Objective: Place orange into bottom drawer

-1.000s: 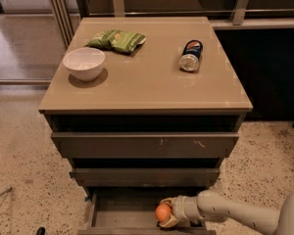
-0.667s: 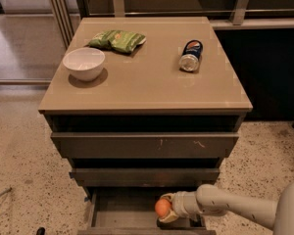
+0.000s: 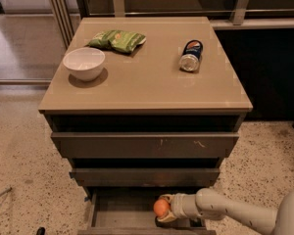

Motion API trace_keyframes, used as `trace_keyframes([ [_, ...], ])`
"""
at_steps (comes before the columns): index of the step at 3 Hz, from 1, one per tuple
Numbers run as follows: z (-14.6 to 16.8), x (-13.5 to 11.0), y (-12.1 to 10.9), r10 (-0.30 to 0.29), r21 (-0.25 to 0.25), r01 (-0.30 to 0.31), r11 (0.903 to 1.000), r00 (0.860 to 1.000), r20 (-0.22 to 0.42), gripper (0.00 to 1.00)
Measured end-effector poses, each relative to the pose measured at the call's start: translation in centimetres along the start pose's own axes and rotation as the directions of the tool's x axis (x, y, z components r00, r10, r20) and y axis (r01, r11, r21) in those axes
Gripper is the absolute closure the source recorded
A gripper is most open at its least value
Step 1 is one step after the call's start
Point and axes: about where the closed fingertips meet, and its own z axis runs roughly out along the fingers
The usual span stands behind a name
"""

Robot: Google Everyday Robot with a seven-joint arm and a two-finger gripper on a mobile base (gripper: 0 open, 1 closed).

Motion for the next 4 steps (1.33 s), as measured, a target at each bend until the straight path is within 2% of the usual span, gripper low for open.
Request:
trace_keyframes([
  [1,2.3,1.1,0.3,-0.054,0.020,0.054,0.9984,0.998,0.030,1.00],
  [2,4.1,2.0,0.2,-0.080,0.022,0.079,0.9967,0.996,0.041,1.00],
  [4,7.3,3.7,-0.7,-0.037,-0.018,0.038,0.9991,0.996,0.081,1.00],
])
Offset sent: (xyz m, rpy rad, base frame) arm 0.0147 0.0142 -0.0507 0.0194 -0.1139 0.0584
